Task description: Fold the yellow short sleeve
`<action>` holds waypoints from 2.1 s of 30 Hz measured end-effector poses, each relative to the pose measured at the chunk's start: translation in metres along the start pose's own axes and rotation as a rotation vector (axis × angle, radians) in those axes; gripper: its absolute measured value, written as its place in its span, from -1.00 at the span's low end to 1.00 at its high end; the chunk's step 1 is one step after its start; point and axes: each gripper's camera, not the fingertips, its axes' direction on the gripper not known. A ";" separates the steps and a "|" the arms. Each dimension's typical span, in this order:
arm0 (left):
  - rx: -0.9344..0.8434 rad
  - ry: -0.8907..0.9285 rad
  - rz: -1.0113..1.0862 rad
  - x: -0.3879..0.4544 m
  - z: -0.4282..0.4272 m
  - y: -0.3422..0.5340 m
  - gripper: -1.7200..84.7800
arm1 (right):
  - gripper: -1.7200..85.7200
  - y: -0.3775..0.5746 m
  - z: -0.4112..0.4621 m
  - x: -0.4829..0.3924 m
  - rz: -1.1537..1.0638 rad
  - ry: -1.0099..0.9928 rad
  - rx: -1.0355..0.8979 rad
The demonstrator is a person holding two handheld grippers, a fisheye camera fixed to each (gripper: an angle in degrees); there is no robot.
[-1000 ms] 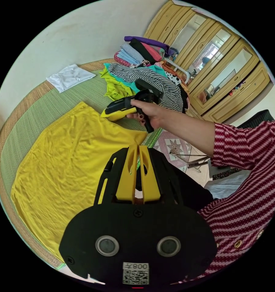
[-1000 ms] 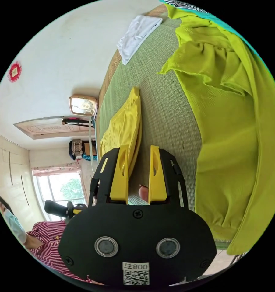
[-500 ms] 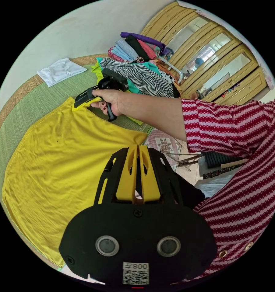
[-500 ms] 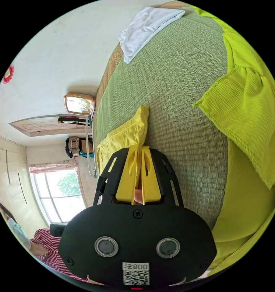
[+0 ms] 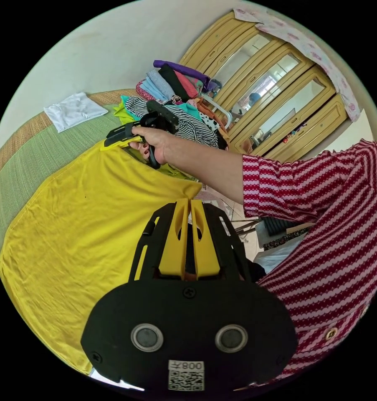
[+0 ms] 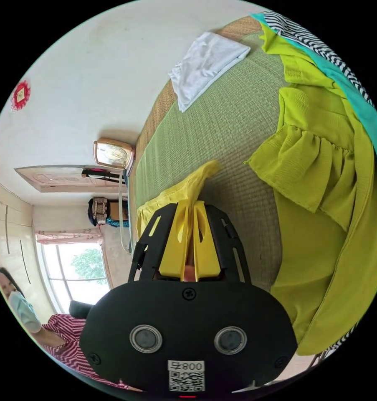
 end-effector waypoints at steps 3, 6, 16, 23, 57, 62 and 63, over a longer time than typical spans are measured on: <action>0.038 -0.030 -0.031 -0.013 -0.046 0.028 -0.95 | -0.93 0.003 0.010 -0.046 -0.049 -0.026 0.022; 0.088 -0.060 -0.084 -0.027 -0.100 0.064 -0.95 | -0.93 0.006 0.031 -0.103 -0.121 -0.047 0.026; 0.279 -0.214 -0.479 -0.099 -0.271 0.236 -0.95 | -0.93 0.025 0.151 -0.281 -0.295 -0.046 -0.032; 0.408 -0.220 -0.723 -0.146 -0.335 0.345 -0.95 | -0.93 0.034 0.271 -0.373 -0.332 0.065 -0.160; 0.510 -0.134 -1.062 -0.220 -0.439 0.589 -0.95 | -0.89 0.051 0.513 -0.565 -0.495 0.323 -0.492; 0.532 -0.174 -0.973 -0.208 -0.453 0.581 -0.96 | -0.92 0.044 0.517 -0.558 -0.473 0.324 -0.480; 0.526 -0.169 -0.941 -0.208 -0.452 0.574 -0.96 | -0.93 0.040 0.520 -0.554 -0.459 0.327 -0.478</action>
